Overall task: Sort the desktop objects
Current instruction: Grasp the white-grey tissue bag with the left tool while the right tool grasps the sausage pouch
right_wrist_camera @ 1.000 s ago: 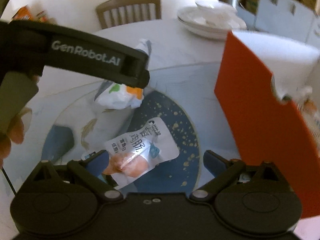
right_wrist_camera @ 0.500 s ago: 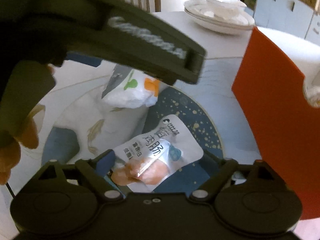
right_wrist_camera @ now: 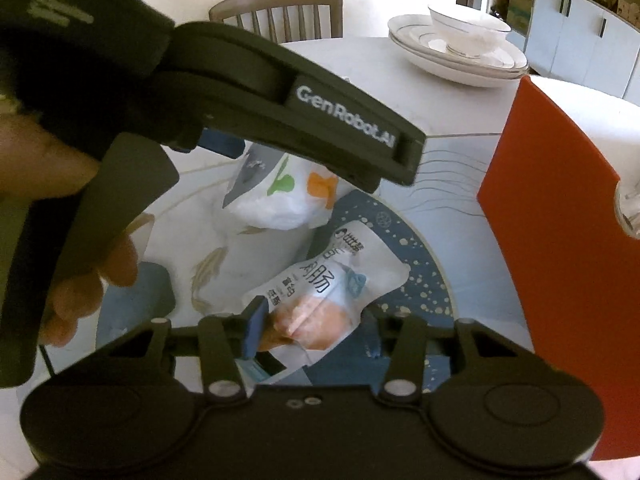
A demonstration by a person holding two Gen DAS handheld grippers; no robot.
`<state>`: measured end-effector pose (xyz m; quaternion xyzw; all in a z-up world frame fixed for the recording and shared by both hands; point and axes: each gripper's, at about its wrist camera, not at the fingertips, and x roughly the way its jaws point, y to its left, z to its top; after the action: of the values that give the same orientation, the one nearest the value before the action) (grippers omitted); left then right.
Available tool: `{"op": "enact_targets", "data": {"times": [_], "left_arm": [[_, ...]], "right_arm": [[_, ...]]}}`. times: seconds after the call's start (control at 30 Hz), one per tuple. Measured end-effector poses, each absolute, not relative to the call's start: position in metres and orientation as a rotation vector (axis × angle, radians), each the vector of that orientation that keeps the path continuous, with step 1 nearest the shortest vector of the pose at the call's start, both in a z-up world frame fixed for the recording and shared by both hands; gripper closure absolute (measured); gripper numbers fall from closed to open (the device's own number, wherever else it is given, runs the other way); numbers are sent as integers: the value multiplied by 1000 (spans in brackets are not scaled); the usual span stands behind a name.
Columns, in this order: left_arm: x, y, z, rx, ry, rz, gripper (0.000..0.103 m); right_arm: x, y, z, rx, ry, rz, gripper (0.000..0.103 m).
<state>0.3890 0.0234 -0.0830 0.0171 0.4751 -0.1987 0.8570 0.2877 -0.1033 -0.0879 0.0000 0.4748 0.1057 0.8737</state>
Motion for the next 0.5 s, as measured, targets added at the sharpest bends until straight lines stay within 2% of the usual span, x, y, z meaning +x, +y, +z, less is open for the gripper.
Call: {"op": "enact_targets", "data": {"times": [0.1, 0.2, 0.27, 0.43, 0.5], "left_arm": [[395, 23, -87, 22, 1019, -417, 1], [399, 23, -92, -9, 1043, -409, 6], [401, 24, -96, -33, 1070, -400, 27], [397, 26, -95, 14, 1056, -373, 46], [395, 29, -95, -3, 1055, -365, 50]], "right_arm": [[287, -109, -88, 18, 996, 226, 56], [287, -115, -87, 33, 1002, 227, 56], [288, -112, -85, 34, 1005, 226, 56], [284, -122, -84, 53, 1014, 223, 57], [285, -121, -83, 65, 1018, 222, 60]]}}
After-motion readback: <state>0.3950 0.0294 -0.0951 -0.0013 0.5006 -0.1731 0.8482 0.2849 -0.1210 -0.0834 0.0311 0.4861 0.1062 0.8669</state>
